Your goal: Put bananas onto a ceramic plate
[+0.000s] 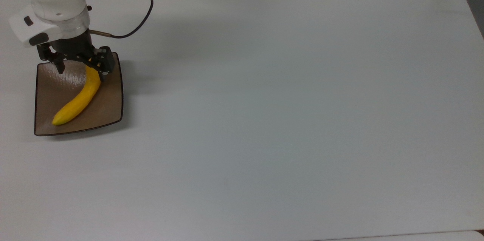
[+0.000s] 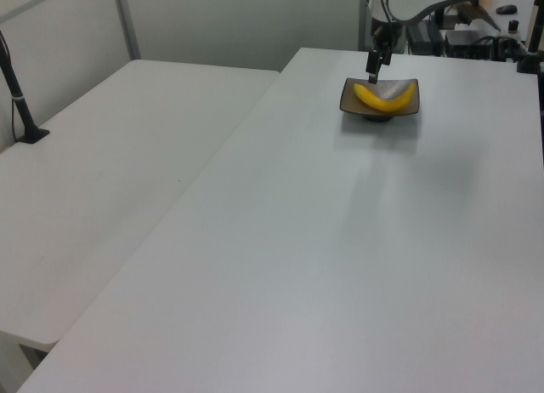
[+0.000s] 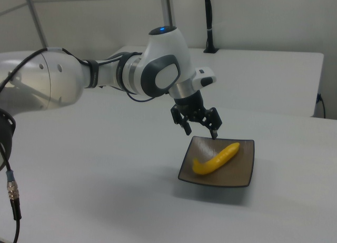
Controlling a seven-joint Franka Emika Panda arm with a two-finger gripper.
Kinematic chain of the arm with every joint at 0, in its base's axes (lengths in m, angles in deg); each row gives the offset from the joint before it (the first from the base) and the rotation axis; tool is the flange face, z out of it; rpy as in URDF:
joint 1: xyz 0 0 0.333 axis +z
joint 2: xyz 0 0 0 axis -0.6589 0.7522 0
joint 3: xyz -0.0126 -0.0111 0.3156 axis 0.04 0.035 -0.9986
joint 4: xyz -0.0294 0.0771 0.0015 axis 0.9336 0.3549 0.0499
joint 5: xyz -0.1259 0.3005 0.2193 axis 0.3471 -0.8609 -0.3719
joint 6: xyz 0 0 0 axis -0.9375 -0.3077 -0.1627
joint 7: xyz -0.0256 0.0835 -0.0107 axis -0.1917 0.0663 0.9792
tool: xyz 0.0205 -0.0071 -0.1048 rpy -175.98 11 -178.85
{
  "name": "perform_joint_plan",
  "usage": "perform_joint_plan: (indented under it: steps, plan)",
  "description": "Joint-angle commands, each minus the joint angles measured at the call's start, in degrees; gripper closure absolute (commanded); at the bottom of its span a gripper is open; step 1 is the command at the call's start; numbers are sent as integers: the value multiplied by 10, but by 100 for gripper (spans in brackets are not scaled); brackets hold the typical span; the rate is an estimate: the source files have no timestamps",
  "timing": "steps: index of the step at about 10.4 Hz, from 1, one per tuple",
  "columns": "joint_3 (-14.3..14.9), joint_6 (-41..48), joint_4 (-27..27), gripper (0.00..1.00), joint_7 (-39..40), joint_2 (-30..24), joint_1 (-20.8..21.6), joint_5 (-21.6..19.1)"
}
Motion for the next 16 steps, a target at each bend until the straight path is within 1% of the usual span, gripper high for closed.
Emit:
perform_joint_plan:
  steps: [1, 2, 3, 4, 6, 7, 8, 9, 10, 11, 13, 15, 16]
  plan:
    - [-10, 59, 7, 0, -50, -11, 8, -7]
    - [-24, 88, 8, 0, -56, -23, 8, -8]
    - [-32, 111, 17, 0, -67, -32, 9, -15]
    - [-41, 141, 19, 0, -84, -39, 12, -33]
    - [-46, 167, 12, 0, -109, -81, 38, -59]
    - [-45, 190, -2, 0, -109, -100, 55, -68]
    - [-40, 195, -33, 0, -109, -129, 73, -69]
    - [-38, 189, -80, 0, -108, -164, 84, -69]
    - [-26, 189, -108, 0, -103, -191, 104, -69]
    - [-17, 186, -122, 0, -102, -206, 125, -70]
    - [-16, 170, -144, 0, -103, -228, 133, -82]
    - [-18, 167, -185, 0, -92, -263, 133, -88]
    - [-22, 167, -196, 0, -85, -269, 133, -90]
